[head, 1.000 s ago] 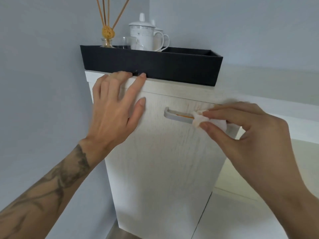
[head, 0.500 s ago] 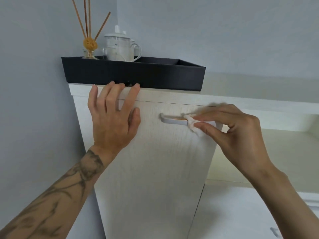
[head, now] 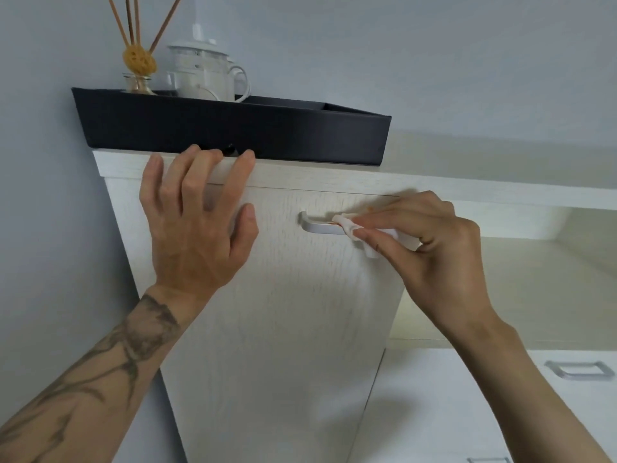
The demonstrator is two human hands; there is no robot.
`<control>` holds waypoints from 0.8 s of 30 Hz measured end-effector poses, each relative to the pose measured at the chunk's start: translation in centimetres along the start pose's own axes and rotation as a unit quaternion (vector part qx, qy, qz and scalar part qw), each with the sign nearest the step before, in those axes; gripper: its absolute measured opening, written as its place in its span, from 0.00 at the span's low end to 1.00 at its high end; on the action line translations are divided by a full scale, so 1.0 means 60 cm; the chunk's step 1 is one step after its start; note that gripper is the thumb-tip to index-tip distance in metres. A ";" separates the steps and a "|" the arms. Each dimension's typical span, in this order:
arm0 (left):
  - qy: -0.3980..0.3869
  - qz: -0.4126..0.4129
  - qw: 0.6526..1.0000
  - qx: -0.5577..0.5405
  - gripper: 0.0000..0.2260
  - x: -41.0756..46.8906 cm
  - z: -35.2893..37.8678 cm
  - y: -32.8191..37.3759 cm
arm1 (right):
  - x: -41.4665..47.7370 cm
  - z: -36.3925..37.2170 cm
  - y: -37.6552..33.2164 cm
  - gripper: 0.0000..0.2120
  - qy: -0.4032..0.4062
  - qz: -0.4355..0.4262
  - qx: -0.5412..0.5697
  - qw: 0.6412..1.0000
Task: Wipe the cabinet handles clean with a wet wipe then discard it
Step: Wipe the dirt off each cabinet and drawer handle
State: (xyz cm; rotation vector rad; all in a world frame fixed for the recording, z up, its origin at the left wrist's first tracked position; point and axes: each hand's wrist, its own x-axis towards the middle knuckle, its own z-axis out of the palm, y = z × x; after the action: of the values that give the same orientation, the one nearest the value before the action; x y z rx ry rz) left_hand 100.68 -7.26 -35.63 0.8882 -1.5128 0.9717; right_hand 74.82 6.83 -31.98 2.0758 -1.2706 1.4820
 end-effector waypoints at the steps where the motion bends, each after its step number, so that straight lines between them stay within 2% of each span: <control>1: 0.001 -0.002 1.000 -0.001 0.23 0.000 -0.001 0.002 | 0.001 -0.002 0.004 0.04 -0.008 -0.005 0.003 1.000; 8: -0.002 -0.006 1.000 0.009 0.22 0.003 -0.004 0.008 | -0.013 -0.001 0.014 0.06 0.027 0.003 -0.007 1.000; 13: 0.002 -0.006 1.000 0.014 0.22 0.003 -0.004 0.008 | -0.006 -0.004 0.015 0.06 0.002 -0.018 -0.016 1.000; 17: 0.004 -0.007 1.000 0.019 0.22 0.001 -0.003 0.009 | -0.008 -0.003 0.009 0.05 0.027 -0.006 -0.016 0.999; 24: 0.006 -0.006 1.000 0.019 0.22 0.000 0.001 0.006 | 0.005 0.000 0.001 0.08 -0.008 -0.037 -0.034 0.999</control>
State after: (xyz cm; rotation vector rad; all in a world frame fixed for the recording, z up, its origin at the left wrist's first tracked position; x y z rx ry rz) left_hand 100.33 -7.18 -35.68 0.9165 -1.4817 0.9974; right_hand 74.78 6.64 -31.73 2.0723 -1.2185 1.3748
